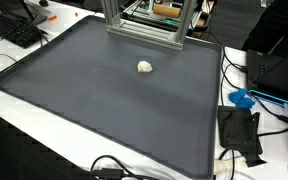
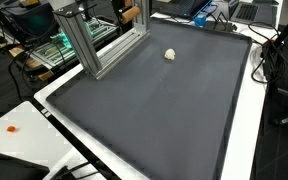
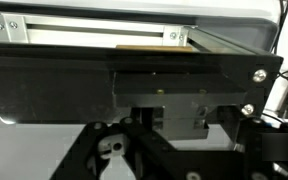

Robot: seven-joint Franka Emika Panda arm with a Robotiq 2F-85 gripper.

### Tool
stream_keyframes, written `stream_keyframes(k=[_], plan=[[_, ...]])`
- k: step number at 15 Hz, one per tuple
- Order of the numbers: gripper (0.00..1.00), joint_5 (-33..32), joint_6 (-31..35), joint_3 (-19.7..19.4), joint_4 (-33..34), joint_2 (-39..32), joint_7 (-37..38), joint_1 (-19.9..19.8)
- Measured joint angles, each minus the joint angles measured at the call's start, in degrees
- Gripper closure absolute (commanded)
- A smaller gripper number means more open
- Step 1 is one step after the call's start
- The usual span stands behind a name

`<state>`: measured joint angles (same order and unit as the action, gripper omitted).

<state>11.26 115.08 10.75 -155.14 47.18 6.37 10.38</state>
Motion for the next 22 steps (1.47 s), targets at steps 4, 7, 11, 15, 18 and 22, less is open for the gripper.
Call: stream_keyframes(k=[4, 7, 11, 15, 18, 22], plan=[[0.31, -1.94, -0.11, 0.56, 0.08, -0.90, 0.16, -0.26], [0.00, -2.47, -0.29, 1.33, 0.40, -1.62, 0.61, -0.29], [0.12, -2.97, -0.63, 2.68, 0.84, -2.49, 2.15, -0.29], [0.50, -3.84, -1.45, 3.43, 1.57, -2.68, 3.64, -0.29], [0.66, -5.45, -2.80, 3.55, 2.33, -2.71, 4.68, -0.66], [0.66, -5.83, -3.82, 3.71, 3.00, -3.27, 5.97, -0.72]])
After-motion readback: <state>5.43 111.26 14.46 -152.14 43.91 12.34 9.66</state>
